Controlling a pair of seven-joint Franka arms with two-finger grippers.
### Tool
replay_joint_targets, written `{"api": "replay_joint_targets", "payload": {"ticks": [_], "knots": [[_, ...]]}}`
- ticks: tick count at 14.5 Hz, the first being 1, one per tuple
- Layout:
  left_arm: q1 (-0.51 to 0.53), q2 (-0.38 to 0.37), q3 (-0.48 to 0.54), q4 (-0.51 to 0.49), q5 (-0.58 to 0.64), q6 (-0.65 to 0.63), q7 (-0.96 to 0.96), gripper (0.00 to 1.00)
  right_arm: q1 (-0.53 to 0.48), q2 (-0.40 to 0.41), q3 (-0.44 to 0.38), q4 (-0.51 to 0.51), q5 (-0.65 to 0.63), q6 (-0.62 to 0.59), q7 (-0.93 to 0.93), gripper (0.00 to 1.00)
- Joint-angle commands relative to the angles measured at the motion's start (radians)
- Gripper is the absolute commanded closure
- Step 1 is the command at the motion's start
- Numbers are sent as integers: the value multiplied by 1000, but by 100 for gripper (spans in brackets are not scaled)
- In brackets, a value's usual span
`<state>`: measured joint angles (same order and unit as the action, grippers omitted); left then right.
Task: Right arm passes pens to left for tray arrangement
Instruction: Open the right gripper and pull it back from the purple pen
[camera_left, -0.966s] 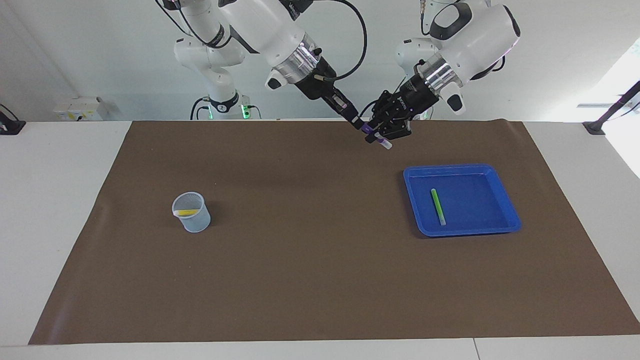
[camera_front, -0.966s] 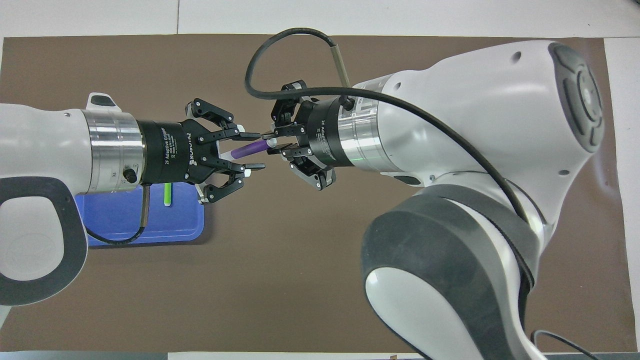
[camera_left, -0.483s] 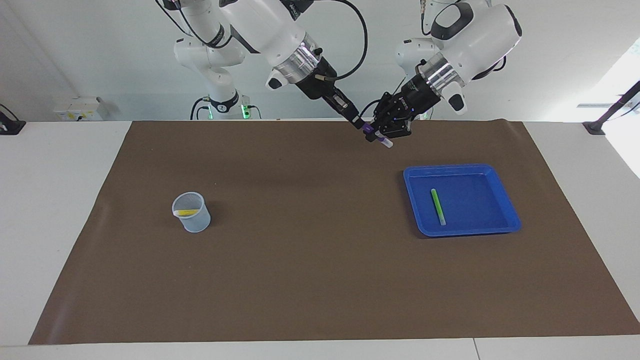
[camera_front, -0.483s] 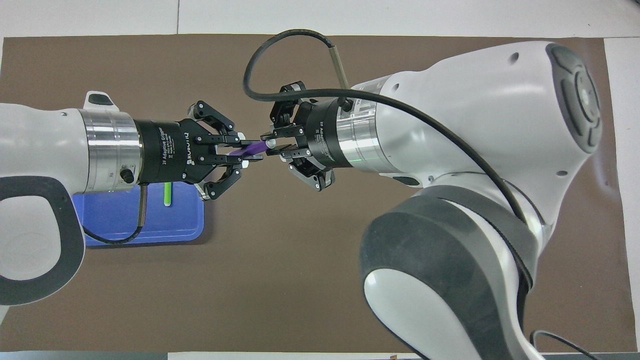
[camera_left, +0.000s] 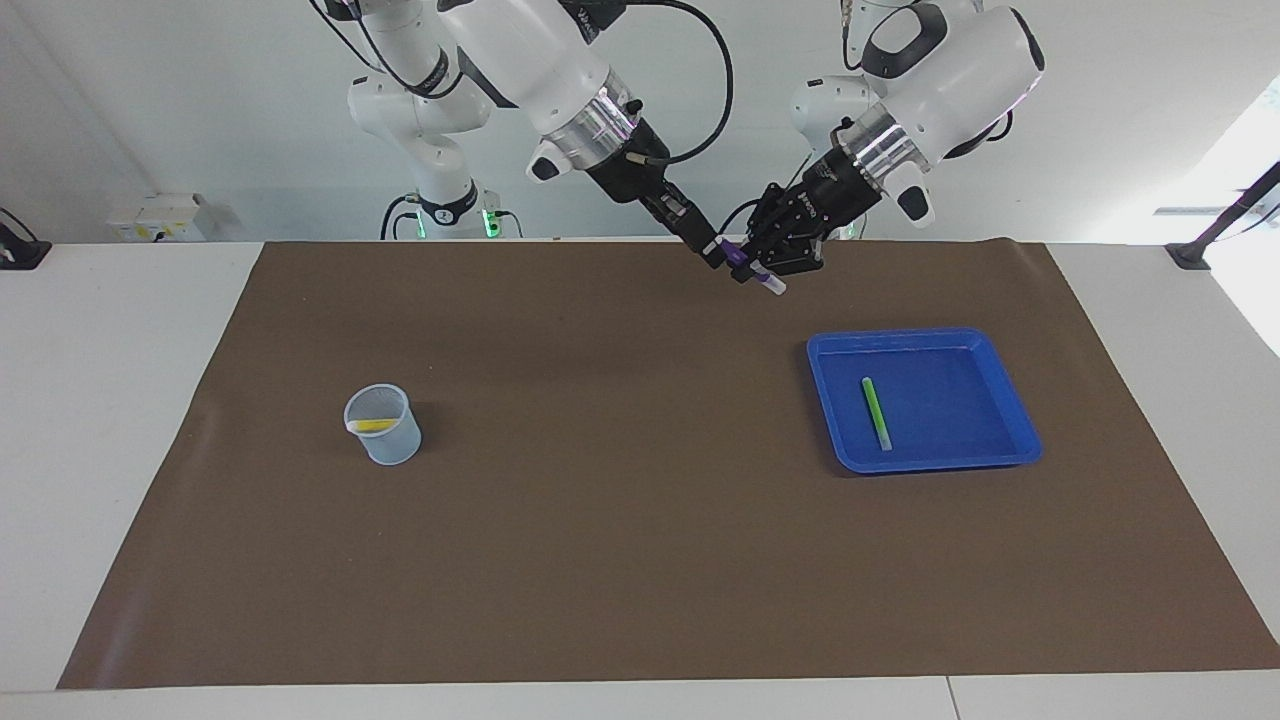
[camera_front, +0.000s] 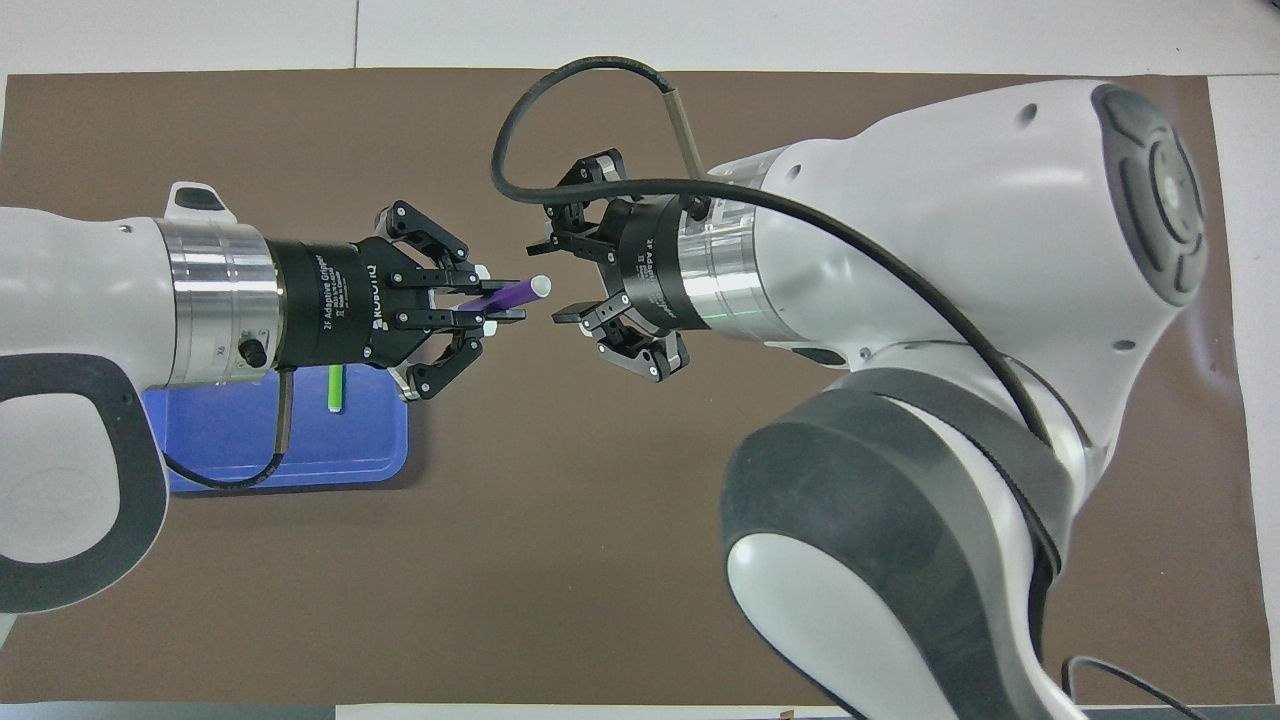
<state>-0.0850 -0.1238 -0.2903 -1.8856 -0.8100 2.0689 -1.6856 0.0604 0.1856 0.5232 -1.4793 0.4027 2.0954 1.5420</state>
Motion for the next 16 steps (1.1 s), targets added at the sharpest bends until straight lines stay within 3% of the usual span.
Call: {"api": "replay_joint_targets", "payload": {"ticks": [1,5,7,11,14,16], "knots": [[4,-27,8,-23,-14,13,39,100,-13,9,-11,13,-71,-58,-83,0],[56,-27,10,-36,5,-32,248,100,-11,-31,-188,-24,-110,-225,-432,0],[106,-19,8,-37,96,-113,383,100,-11,-64,-250,-85,-181,-273,-589,0],[197,-14,8,-59,282,-243,754,100,-13,-117,-397,-212,-239,-256,-763,0],[249,-7,10,-105,461,-245,1083,100,-14,-100,-457,-249,-296,-238,-818,3],[293,41,10,-107,569,-237,1242,100,-14,-95,-482,-303,-372,-184,-865,6]]}}
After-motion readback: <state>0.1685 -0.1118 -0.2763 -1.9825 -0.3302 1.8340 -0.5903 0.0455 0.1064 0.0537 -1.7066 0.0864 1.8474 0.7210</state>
